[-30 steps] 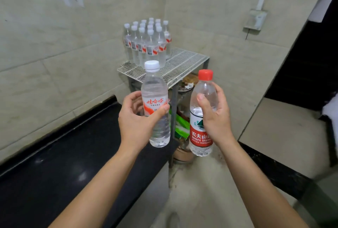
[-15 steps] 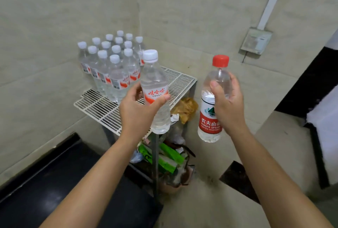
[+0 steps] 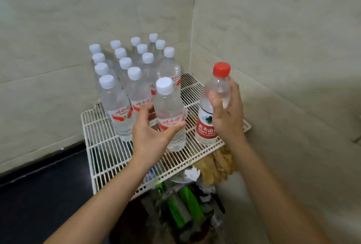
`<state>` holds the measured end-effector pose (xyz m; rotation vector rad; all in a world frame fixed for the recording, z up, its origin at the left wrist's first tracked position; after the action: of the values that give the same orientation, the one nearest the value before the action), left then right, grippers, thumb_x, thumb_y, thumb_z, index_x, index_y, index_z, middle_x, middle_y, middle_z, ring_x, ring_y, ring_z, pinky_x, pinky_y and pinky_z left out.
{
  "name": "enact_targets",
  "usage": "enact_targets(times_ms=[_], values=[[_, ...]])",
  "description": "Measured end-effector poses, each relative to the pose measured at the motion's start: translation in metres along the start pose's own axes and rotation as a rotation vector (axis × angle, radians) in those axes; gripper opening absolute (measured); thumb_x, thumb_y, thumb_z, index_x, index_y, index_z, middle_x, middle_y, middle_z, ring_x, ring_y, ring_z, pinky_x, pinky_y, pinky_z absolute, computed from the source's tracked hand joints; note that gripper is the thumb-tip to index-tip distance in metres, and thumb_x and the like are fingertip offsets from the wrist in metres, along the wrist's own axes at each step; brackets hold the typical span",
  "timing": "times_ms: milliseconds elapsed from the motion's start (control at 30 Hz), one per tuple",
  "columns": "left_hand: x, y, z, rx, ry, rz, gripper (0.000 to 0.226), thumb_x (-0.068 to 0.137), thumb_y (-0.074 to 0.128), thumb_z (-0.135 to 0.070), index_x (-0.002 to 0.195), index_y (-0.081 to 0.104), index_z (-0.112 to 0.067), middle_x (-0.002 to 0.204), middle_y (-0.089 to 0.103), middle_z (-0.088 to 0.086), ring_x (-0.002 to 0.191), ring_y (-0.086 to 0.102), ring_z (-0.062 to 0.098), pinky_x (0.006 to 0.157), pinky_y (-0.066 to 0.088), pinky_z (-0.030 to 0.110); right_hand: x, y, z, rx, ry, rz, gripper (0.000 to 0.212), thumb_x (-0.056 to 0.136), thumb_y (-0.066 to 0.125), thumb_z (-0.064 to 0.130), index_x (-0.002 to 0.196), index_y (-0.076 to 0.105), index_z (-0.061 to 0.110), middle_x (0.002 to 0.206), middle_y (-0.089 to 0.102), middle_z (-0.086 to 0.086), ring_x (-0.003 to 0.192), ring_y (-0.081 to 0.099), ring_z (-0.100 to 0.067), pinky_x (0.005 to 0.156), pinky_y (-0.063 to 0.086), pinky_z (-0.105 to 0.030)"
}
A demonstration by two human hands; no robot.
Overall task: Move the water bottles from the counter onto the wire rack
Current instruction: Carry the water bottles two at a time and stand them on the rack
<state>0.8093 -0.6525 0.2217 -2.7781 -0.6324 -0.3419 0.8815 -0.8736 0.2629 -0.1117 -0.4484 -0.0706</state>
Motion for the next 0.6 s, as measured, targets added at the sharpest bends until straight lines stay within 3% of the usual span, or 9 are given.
enact_targets(times_ms=[67, 200, 367, 500, 600], values=[[0.012, 0.016, 0.005, 0.039, -0.044, -0.041, 0.078, 0.058, 0.088, -0.063, 0.122, 0.055, -0.034, 0.12, 0.067, -0.007, 0.111, 0.068, 0.016, 0.094, 0.058, 0.045, 0.028, 0.007, -0.021, 0.05, 0.001, 0.087, 0.06, 0.088, 0.058, 0.049, 0.138, 0.05, 0.018, 0.118, 0.063, 0.016, 0.107, 0.063, 0.005, 0.087, 0.048, -0.012], [0.021, 0.037, 0.016, 0.089, -0.11, -0.122, 0.08, 0.06, 0.088, -0.058, 0.126, 0.053, -0.029, 0.123, 0.064, -0.006, 0.115, 0.065, 0.013, 0.094, 0.059, 0.042, 0.062, 0.023, -0.053, 0.09, 0.013, 0.271, 0.049, 0.084, 0.057, 0.051, 0.13, 0.048, 0.037, 0.121, 0.059, 0.021, 0.113, 0.058, 0.01, 0.091, 0.046, -0.013], [0.025, 0.043, 0.019, 0.131, -0.155, -0.154, 0.087, 0.062, 0.086, -0.062, 0.133, 0.049, -0.031, 0.129, 0.062, -0.01, 0.118, 0.063, 0.008, 0.096, 0.058, 0.041, 0.071, 0.031, -0.086, 0.14, 0.039, 0.414, 0.051, 0.081, 0.062, 0.048, 0.127, 0.053, 0.028, 0.11, 0.067, 0.013, 0.104, 0.066, -0.003, 0.088, 0.052, -0.023], [0.034, 0.037, -0.02, 0.27, 0.01, -0.17, 0.08, 0.073, 0.078, -0.06, 0.14, 0.047, -0.029, 0.135, 0.059, -0.011, 0.123, 0.059, 0.008, 0.1, 0.052, 0.026, 0.081, 0.029, -0.065, 0.082, -0.069, 0.43, 0.046, 0.085, 0.061, 0.048, 0.128, 0.051, 0.035, 0.121, 0.064, 0.006, 0.115, 0.062, -0.008, 0.096, 0.049, -0.027], [0.044, 0.028, -0.057, 0.386, 0.143, -0.189, 0.055, 0.085, 0.071, -0.052, 0.134, 0.055, -0.032, 0.12, 0.064, -0.02, 0.108, 0.065, 0.004, 0.089, 0.055, 0.022, 0.091, 0.022, -0.039, -0.011, -0.152, 0.411, 0.047, 0.085, 0.065, 0.05, 0.129, 0.055, 0.037, 0.12, 0.062, 0.011, 0.114, 0.06, -0.006, 0.097, 0.047, -0.024]])
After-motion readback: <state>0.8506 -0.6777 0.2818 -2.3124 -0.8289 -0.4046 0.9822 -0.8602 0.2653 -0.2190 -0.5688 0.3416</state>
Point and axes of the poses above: each hand's wrist, its own x-axis towards the middle knuckle, its own y-axis out of the palm, z = x × y, the point moved 10 cm from there along x, towards the middle knuckle
